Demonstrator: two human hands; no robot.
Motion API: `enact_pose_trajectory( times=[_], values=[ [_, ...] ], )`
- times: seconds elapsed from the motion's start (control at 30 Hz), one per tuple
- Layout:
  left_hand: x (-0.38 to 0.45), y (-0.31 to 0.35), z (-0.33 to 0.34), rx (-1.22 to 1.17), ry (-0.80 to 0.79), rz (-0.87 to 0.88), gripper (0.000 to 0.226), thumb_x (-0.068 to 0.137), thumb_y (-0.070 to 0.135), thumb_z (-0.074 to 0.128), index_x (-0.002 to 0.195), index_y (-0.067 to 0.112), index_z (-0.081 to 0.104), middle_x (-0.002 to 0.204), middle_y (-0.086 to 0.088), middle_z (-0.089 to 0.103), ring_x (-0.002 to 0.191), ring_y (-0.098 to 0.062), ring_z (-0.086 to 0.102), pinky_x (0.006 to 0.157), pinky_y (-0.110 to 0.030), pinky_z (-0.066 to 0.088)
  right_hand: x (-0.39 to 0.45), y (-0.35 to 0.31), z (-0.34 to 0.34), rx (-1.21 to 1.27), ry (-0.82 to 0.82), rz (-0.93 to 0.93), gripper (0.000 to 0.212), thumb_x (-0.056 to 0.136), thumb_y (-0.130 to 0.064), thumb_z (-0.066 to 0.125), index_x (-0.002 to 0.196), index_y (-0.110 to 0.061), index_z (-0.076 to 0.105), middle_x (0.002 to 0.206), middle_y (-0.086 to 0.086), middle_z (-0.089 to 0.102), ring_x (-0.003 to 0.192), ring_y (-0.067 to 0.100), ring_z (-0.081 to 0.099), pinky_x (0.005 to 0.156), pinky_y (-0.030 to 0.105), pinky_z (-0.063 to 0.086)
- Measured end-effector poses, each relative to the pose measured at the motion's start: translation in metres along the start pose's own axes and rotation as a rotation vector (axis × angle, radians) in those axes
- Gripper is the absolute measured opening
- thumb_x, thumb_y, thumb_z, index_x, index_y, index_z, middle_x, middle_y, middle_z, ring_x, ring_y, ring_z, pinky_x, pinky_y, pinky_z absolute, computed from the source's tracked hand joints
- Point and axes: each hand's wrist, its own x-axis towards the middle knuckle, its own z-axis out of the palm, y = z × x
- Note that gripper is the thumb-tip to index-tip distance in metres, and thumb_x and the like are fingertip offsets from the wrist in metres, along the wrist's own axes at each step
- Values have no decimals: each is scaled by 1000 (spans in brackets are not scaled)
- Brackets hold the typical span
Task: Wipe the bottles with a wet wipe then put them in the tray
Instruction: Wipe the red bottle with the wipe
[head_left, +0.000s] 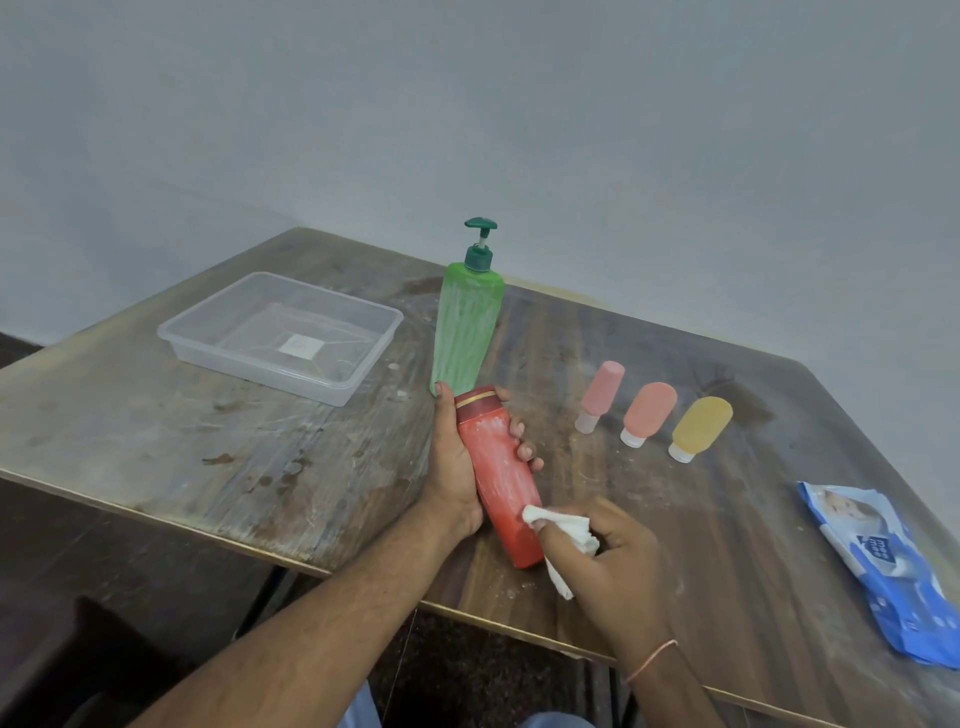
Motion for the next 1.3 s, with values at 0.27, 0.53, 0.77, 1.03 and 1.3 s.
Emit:
enact_pose_trajectory(
  times=[0.27, 0.53, 0.77, 1.03, 1.3],
  values=[
    [-1, 0, 0, 24, -4, -11, 77, 93, 86, 36, 103, 17, 67, 78, -9, 56, 58, -22, 56, 67, -38, 53, 6, 2, 1, 51, 5, 101, 30, 86, -7, 82, 87, -36, 87, 89, -13, 80, 86, 7, 74, 76, 25, 56],
    [-1, -1, -2, 16, -29, -27, 77, 94, 86, 36, 105, 16, 67, 78, -9, 58, 58, -22, 57, 68, -39, 53, 7, -3, 1, 76, -25, 47, 26, 89, -7, 82, 91, -32, 87, 89, -11, 78, 87, 10, 73, 73, 16, 52],
    [-1, -2, -2, 15, -35, -62, 77, 92, 86, 38, 105, 17, 67, 79, -9, 57, 59, -23, 56, 69, -39, 53, 8, -2, 7, 85, -4, -13, 27, 90, -6, 82, 97, -32, 86, 91, -6, 75, 88, 13, 72, 72, 18, 53],
    [1, -2, -2, 17, -13, -82, 77, 92, 87, 40, 105, 16, 68, 79, -10, 56, 61, -24, 56, 70, -40, 53, 8, 0, 14, -62, 37, -110, 21, 90, -11, 82, 93, -32, 82, 83, -11, 65, 78, 14, 65, 66, 19, 47],
    [-1, -1, 1, 19, -8, -69, 77, 93, 85, 39, 104, 15, 67, 78, -11, 57, 59, -25, 57, 69, -40, 53, 12, -7, 15, -115, 36, -167, 29, 90, -8, 82, 95, -37, 82, 86, -16, 69, 83, 11, 68, 68, 15, 47]
  ],
)
